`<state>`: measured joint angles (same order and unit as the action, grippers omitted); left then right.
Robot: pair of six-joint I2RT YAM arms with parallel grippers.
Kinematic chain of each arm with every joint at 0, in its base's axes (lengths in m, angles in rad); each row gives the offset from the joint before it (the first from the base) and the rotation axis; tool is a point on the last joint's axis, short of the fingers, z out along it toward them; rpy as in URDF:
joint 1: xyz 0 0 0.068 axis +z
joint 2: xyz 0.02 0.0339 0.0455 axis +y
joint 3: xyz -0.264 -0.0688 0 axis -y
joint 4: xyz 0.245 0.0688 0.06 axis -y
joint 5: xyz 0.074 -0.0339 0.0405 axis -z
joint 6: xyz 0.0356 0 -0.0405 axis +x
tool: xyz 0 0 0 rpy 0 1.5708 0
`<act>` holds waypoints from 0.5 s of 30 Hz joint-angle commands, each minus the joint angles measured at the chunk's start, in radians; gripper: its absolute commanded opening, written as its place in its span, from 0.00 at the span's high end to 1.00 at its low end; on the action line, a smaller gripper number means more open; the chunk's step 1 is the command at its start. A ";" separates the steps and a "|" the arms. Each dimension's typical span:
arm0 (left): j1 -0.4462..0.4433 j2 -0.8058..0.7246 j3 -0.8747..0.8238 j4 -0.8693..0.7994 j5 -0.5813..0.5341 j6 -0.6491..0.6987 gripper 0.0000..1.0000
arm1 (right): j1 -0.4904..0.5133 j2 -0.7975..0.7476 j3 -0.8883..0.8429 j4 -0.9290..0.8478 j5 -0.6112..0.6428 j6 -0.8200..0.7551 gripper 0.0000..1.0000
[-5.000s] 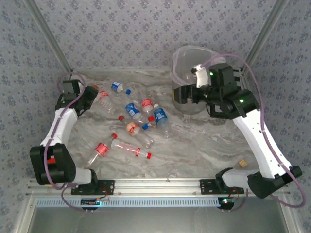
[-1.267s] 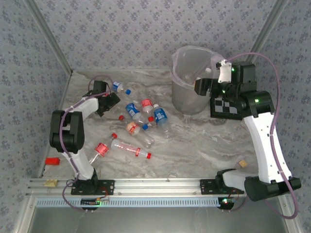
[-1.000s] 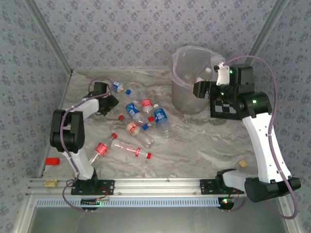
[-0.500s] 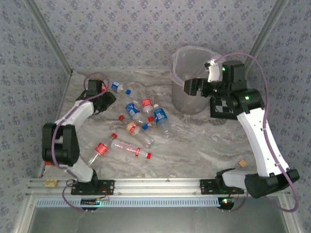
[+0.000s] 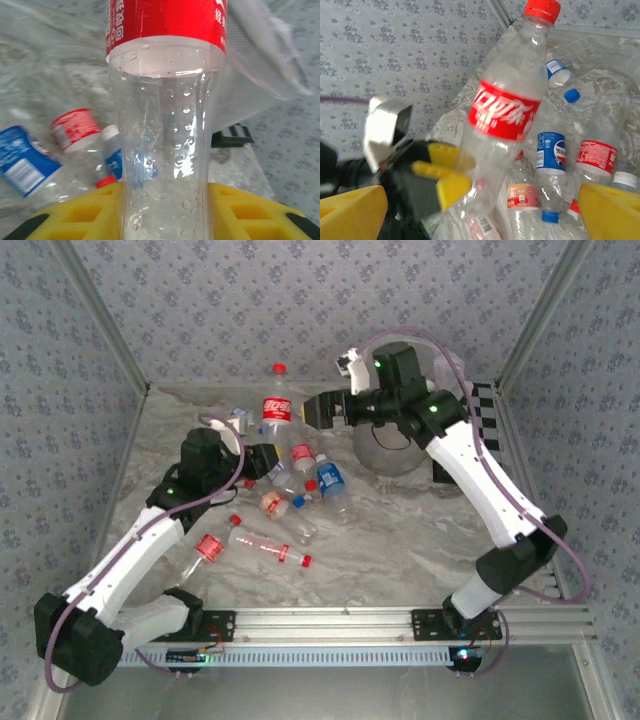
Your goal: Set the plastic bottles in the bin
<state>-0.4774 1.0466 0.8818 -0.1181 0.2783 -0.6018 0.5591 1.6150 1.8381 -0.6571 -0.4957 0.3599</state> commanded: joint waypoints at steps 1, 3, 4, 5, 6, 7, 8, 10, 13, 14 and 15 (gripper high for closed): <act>-0.050 -0.022 -0.029 0.112 0.027 0.035 0.62 | -0.006 0.050 0.049 0.026 -0.018 0.066 0.00; -0.071 -0.020 -0.027 0.120 0.028 0.041 0.62 | -0.006 0.077 0.055 0.049 -0.040 0.093 0.00; -0.083 -0.016 -0.021 0.120 0.032 0.047 0.62 | -0.005 0.092 0.061 0.051 -0.057 0.103 0.00; -0.097 -0.011 -0.014 0.118 0.035 0.054 0.62 | -0.005 0.106 0.065 0.052 -0.075 0.111 0.00; -0.107 -0.007 -0.007 0.117 0.035 0.062 0.62 | -0.005 0.117 0.067 0.080 -0.086 0.120 0.00; -0.114 -0.004 0.001 0.114 0.035 0.069 0.62 | -0.005 0.128 0.069 0.086 -0.095 0.128 0.00; -0.119 -0.002 0.008 0.108 0.034 0.075 0.62 | -0.004 0.138 0.072 0.088 -0.095 0.133 0.00; -0.121 -0.005 0.018 0.101 0.032 0.077 0.62 | -0.006 0.156 0.076 0.081 -0.095 0.138 0.02; -0.127 -0.019 0.019 0.100 0.030 0.085 0.62 | -0.011 0.168 0.080 0.076 -0.112 0.138 0.17; -0.126 -0.021 0.016 0.096 0.026 0.085 0.61 | -0.011 0.164 0.078 0.076 -0.111 0.137 0.22; -0.127 -0.023 0.014 0.091 0.023 0.085 0.59 | -0.011 0.158 0.076 0.075 -0.107 0.134 0.27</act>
<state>-0.5980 1.0424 0.8593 -0.0551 0.2989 -0.5423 0.5537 1.7771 1.8790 -0.5949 -0.5690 0.4835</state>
